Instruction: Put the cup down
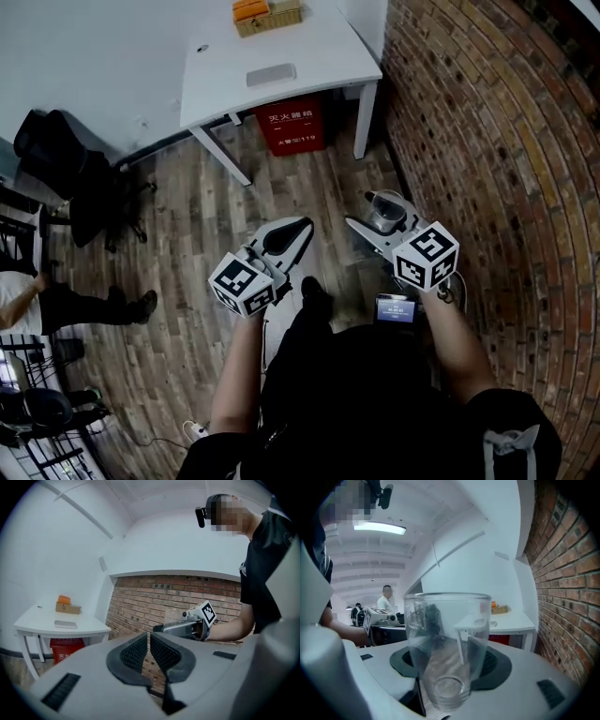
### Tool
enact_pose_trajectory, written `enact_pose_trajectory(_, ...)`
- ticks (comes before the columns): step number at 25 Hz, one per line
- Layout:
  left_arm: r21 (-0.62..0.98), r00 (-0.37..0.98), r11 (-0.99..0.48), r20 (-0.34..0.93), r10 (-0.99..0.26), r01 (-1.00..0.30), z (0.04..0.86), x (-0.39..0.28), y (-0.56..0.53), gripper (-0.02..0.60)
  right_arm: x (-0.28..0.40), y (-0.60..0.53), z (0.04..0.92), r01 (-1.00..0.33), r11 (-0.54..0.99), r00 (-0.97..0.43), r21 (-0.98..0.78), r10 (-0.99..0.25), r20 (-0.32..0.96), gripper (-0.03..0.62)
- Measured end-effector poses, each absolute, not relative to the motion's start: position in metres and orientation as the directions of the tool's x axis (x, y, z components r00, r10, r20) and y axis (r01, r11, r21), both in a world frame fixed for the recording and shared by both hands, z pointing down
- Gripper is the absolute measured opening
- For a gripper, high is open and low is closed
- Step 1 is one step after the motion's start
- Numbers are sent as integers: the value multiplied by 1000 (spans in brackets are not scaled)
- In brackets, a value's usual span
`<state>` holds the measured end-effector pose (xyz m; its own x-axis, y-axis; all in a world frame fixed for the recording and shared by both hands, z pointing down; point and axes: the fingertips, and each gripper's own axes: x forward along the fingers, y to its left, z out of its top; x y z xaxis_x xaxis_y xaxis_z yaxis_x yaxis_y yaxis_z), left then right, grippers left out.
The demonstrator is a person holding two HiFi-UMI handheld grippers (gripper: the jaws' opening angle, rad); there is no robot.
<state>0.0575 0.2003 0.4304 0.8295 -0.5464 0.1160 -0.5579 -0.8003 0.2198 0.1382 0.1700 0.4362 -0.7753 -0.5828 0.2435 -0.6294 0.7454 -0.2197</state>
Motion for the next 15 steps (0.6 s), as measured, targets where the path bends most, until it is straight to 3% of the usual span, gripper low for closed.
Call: enact_pose_trajectory(15,228,832,-800,137,-538,-555,442,-48,67,11,32,32,436,-627,747,-776,-222,-571,269,273)
